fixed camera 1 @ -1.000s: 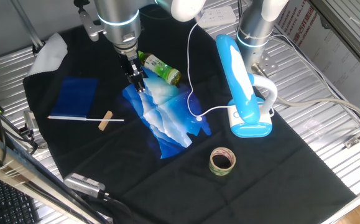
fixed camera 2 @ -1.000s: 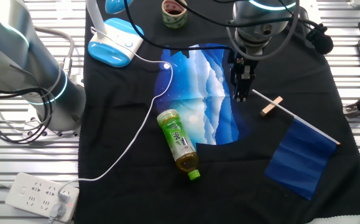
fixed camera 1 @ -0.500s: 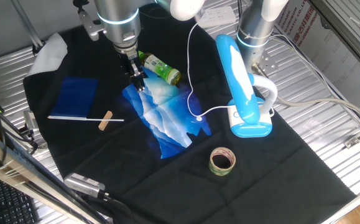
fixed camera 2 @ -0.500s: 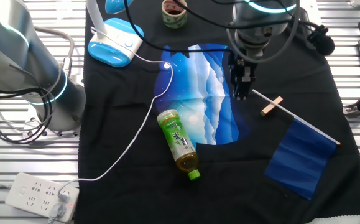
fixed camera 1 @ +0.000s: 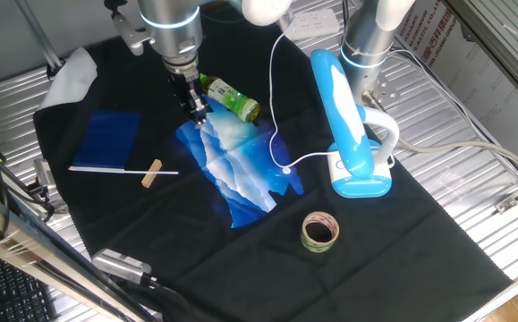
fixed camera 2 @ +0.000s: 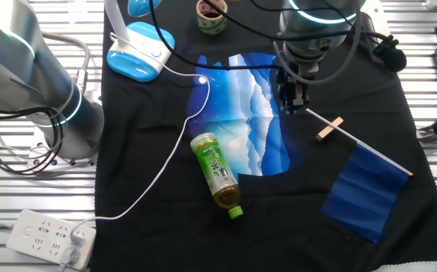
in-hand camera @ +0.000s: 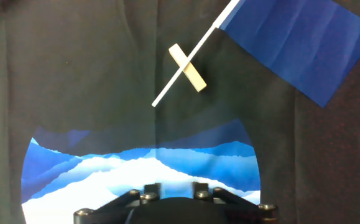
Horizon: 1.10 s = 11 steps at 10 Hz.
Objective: Wave the flag
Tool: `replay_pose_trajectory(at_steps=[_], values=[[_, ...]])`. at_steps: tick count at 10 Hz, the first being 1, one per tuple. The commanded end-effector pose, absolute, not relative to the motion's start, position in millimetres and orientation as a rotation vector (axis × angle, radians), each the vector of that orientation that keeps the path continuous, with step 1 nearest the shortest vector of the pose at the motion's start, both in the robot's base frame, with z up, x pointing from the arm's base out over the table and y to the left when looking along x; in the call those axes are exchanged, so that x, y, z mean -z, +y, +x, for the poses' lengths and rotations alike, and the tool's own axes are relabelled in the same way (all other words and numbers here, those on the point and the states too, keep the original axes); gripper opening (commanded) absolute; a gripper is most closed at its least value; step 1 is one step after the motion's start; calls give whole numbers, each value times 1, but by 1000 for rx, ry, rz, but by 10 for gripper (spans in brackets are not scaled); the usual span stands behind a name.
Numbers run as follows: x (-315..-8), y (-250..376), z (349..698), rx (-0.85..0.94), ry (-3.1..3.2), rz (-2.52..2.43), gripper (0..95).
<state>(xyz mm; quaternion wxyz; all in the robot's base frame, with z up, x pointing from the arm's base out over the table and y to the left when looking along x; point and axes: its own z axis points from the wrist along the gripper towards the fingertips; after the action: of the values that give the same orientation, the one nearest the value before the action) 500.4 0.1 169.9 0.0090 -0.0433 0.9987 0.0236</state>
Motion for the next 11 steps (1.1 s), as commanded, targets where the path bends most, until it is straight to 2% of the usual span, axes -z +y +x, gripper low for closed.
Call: replay_pose_trajectory(at_steps=[1,9,11], values=[[-170,0,500,-69,3120,-135,0],[-166,1,501,-47,3086,-61,0],[-157,-2,505,-42,3044,-37,0]])
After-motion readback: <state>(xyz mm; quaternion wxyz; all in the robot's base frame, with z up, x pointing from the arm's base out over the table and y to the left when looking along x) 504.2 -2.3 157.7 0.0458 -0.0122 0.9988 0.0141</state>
